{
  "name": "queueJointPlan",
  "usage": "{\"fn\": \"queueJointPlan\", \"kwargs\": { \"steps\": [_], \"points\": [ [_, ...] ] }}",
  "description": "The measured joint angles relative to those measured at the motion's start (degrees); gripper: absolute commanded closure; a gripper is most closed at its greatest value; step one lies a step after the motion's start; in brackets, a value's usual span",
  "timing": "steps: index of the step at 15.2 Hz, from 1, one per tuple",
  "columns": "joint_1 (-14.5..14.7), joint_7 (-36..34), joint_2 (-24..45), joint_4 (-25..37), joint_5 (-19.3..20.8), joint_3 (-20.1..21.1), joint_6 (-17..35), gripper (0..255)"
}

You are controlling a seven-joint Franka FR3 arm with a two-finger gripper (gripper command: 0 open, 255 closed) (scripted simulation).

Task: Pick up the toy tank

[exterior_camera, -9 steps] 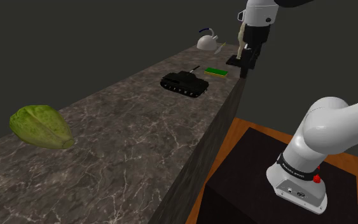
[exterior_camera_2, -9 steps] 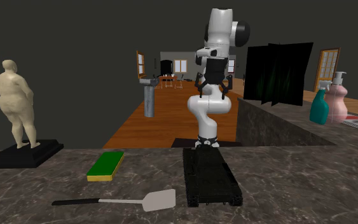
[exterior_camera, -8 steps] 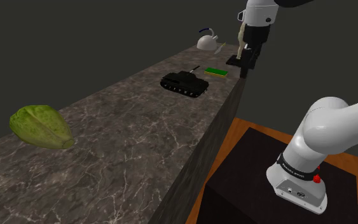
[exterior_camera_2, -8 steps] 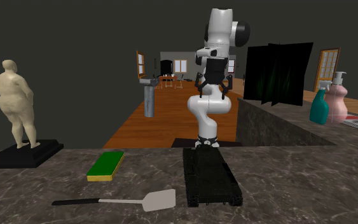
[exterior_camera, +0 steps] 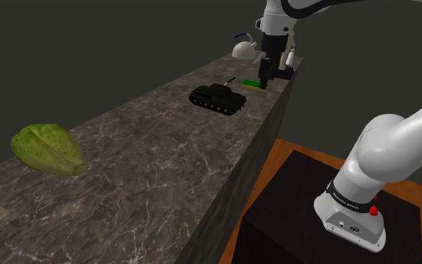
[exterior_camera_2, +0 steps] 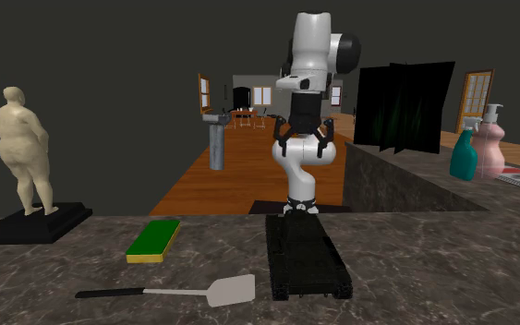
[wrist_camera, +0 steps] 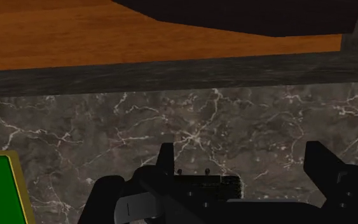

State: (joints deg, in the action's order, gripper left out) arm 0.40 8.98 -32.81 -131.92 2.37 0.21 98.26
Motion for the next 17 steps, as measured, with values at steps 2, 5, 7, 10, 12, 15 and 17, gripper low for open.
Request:
{"fn": "queueJointPlan", "kwargs": {
  "steps": [2, 5, 7, 10, 12, 15, 17],
  "points": [
    [0.2, 2.0, 3.3, 1.4, 0.0, -0.9, 2.4, 0],
    [0.7, 5.0, 9.8, 5.9, -0.3, -1.9, 5.2, 0],
    [0.9, 7.0, 14.4, 8.7, -0.7, -2.5, 7.4, 0],
    [1.2, 10.1, 20.4, 12.8, -1.5, -3.2, 9.9, 0],
    [1.5, 11.9, 24.7, 17.0, -2.2, -3.5, 10.5, 0],
    [1.6, 14.4, 30.2, 21.5, -3.2, -3.8, 11.9, 0],
    [1.6, 14.8, 30.9, 20.9, -3.3, -3.8, 13.3, 0]
  ]
}}
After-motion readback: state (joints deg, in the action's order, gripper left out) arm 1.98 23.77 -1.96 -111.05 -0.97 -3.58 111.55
